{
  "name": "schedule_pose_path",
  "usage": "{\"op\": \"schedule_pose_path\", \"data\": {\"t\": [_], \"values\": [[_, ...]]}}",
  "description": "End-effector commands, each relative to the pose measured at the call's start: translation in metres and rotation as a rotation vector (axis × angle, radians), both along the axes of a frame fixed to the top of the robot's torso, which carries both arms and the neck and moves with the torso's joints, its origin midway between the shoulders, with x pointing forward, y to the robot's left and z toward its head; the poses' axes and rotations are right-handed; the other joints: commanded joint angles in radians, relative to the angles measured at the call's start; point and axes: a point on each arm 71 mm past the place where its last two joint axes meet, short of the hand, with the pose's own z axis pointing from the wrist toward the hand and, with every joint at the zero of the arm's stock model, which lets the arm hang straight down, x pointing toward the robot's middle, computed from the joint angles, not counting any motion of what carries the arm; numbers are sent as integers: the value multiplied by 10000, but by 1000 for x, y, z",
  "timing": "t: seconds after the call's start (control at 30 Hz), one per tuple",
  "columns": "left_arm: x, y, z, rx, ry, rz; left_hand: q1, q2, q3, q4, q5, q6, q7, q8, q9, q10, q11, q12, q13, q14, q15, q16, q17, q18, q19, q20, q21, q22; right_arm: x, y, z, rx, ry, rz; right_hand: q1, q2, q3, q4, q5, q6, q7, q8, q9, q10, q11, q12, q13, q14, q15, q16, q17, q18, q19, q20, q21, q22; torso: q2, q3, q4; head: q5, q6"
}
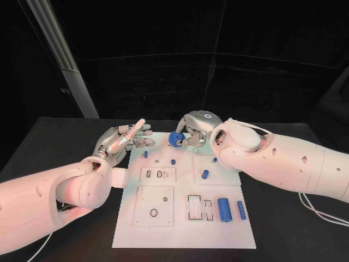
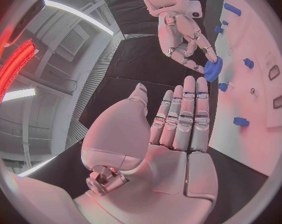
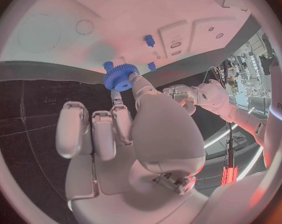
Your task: Assemble the parts on the task board
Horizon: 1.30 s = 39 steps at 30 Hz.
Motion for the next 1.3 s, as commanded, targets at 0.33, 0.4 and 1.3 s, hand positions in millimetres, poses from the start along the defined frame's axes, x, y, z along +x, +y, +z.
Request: {"op": "schedule_pose_path", "data": {"t": [0.33,0.4,1.3], "values": [[0,-4,1,-88,-65,-184,13,67,-54,-3,7,57,34,-42,-9,-37,33,-78,-14,85,14,-59,16,144,63,-21,-43,-17,10,25,-8,-703,-9,51,-128,26,263,176,-43,176,-128,-34,17,20,15,-22,337,710,-29,18,879,-113,85,22,49,21,6,2,-13,37,-15],[0,-4,1,-92,-65,-197,13,67,-54,-3,7,57,34,-42,-9,-37,33,-78,-14,85,14,-59,16,144,63,-21,-43,-17,12,29,-10,-821,88,66,-151,10,278,180,-40,164,-121,-48,12,14,20,-32,334,709,-25,15,872,-115,87,25,51,27,6,3,-13,32,-15],[0,-7,1,-103,-36,-259,18,71,-61,-7,7,59,33,-47,-8,-37,32,-83,-13,85,13,-65,20,144,65,-21,-47,-21,16,37,-24,-1536,628,120,-661,-364,429,270,-266,-465,116,-589,-126,-356,224,-751,-184,715,141,30,946,-123,65,160,58,61,7,13,-18,39,-166]]}}
